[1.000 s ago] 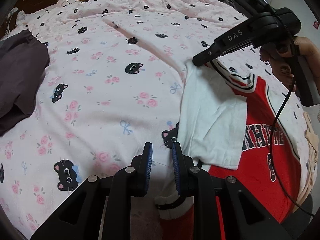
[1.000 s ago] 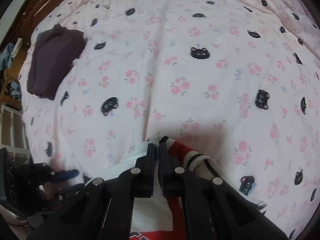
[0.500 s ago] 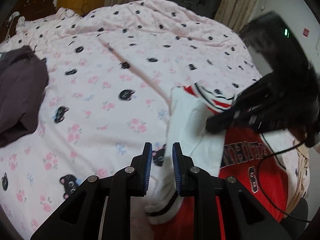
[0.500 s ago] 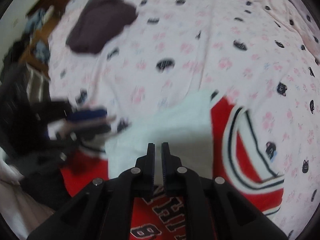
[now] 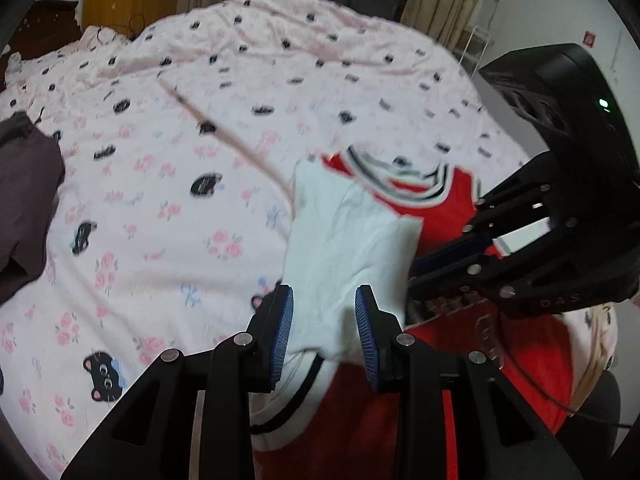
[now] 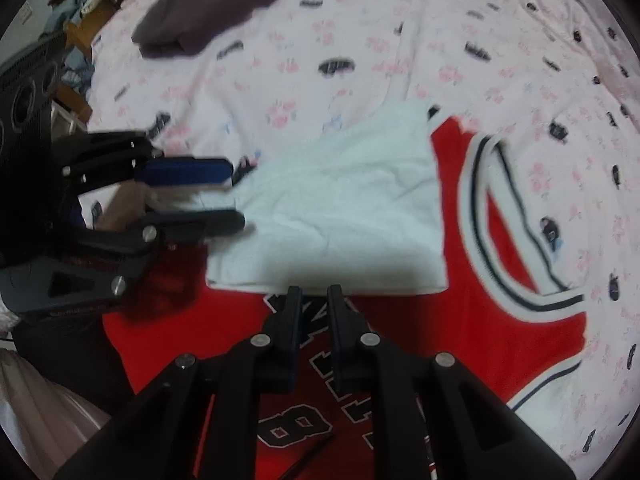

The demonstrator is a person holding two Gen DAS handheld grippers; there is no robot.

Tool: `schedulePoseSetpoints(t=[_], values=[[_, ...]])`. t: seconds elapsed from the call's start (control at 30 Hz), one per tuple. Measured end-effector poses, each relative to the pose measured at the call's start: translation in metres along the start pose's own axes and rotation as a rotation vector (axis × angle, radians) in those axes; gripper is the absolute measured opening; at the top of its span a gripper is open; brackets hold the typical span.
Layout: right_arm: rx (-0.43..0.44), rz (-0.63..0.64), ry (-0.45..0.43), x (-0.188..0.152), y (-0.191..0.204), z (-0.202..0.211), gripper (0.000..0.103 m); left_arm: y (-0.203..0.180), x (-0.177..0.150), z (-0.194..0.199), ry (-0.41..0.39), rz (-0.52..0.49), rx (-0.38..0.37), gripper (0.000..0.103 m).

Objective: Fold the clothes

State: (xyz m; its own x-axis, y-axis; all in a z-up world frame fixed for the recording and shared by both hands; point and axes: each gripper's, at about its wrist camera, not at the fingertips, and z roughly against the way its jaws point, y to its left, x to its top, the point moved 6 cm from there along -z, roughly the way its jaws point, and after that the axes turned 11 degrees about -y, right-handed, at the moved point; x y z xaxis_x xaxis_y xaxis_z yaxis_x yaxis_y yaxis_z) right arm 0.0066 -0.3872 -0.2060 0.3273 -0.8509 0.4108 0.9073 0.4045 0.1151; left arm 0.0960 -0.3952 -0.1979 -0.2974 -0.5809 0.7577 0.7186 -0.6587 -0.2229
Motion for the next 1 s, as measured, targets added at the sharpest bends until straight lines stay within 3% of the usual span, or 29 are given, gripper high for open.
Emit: schedulePoseSetpoints(t=[0.1,0.17,0.2,0.27,0.4,0.57,0.63,0.67,0.73,0.9,1.0], values=[[-0.039,-0.029,-0.058,0.012,-0.011,0.012,0.013,-0.014,0.0,-0.004,0.008,-0.034,-0.03,0.03],[-0.076,-0.062,-0.071,0.016,-0.02,0.01,0.014,-0.017,-0.012,-0.016,0.084,-0.063,-0.02,0.031],[-0.091,-0.083,-0.067,0.016,-0.025,0.004,0.016,-0.019,-0.02,-0.023,0.131,-0.077,-0.014,0.031],[-0.108,-0.127,-0.038,0.01,-0.032,-0.013,0.025,-0.019,-0.026,-0.028,0.142,-0.096,0.005,0.031],[-0.097,-0.192,-0.025,0.001,-0.039,-0.027,0.027,-0.019,-0.022,-0.025,0.139,-0.086,-0.001,0.031],[-0.1,-0.248,-0.16,-0.014,-0.04,0.028,0.03,-0.02,-0.002,-0.007,0.04,0.002,-0.045,0.032],[-0.128,-0.3,-0.236,-0.033,-0.048,0.061,0.04,-0.025,0.01,0.005,-0.033,-0.001,-0.066,0.035],[-0.139,-0.339,-0.269,-0.046,-0.052,0.074,0.041,-0.03,0.014,0.008,-0.06,-0.006,-0.082,0.042],[-0.161,-0.447,-0.329,-0.083,-0.067,0.103,0.043,-0.043,0.021,0.008,-0.101,-0.015,-0.129,0.044],[-0.198,-0.74,-0.465,-0.18,-0.102,0.153,0.048,-0.091,0.018,0.001,-0.104,-0.08,-0.232,0.044],[-0.189,-0.886,-0.5,-0.232,-0.117,0.158,0.048,-0.128,0.008,-0.007,-0.092,-0.166,-0.27,0.044]])
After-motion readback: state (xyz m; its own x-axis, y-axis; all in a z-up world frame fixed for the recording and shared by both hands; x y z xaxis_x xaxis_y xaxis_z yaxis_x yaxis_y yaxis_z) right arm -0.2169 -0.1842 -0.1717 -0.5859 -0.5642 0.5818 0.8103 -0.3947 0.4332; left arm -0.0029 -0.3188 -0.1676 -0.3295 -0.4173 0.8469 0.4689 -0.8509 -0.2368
